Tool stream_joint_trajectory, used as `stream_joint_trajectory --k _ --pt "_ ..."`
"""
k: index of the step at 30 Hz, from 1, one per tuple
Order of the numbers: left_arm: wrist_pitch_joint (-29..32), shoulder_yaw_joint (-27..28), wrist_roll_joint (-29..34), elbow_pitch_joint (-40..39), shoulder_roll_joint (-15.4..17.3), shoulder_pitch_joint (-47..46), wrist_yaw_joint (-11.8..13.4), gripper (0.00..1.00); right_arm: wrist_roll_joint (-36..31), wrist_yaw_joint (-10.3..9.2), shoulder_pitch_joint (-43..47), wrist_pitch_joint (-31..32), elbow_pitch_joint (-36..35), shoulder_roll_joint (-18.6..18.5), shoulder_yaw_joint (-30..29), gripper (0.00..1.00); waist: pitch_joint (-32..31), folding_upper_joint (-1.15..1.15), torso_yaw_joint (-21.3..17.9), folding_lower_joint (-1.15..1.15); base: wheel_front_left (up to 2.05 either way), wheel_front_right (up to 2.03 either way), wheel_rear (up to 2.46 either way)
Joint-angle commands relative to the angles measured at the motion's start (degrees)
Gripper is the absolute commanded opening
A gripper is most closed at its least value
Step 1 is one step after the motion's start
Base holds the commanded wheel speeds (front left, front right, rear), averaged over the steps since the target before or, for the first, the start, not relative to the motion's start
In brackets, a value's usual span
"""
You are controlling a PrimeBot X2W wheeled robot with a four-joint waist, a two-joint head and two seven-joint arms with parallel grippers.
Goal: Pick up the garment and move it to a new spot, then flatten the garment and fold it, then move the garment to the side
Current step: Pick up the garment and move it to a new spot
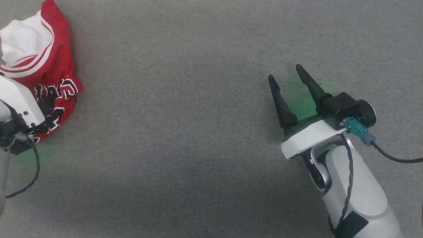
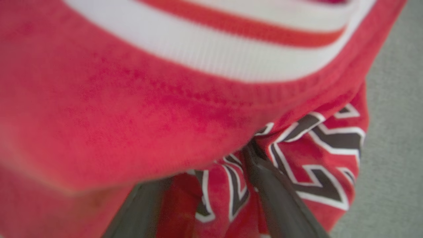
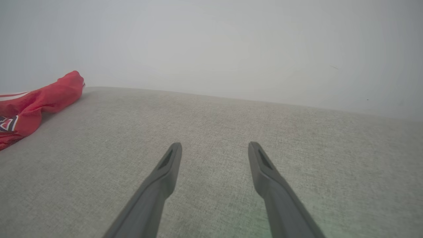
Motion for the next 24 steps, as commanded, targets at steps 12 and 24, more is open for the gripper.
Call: stream_joint_trajectory --k 12,24 --pt "-13.05 -6.23 -0.81 -0.34 0.52 -0.51 -0.12 0.0 0.62 0.0 1.58 -0.16 0.54 0.44 0.18 1.0 -6.89 0.0 1.91 0.0 0.0 0.0 0.0" --pt "-22.16 -17.63 -1.03 -16.24 2.08 -1.47 -0.12 0.0 1.61 0.0 5.34 -0.16 -1.2 0.49 -4.3 1.0 -12.11 0.0 0.11 0.0 0.0 0.0 0.0"
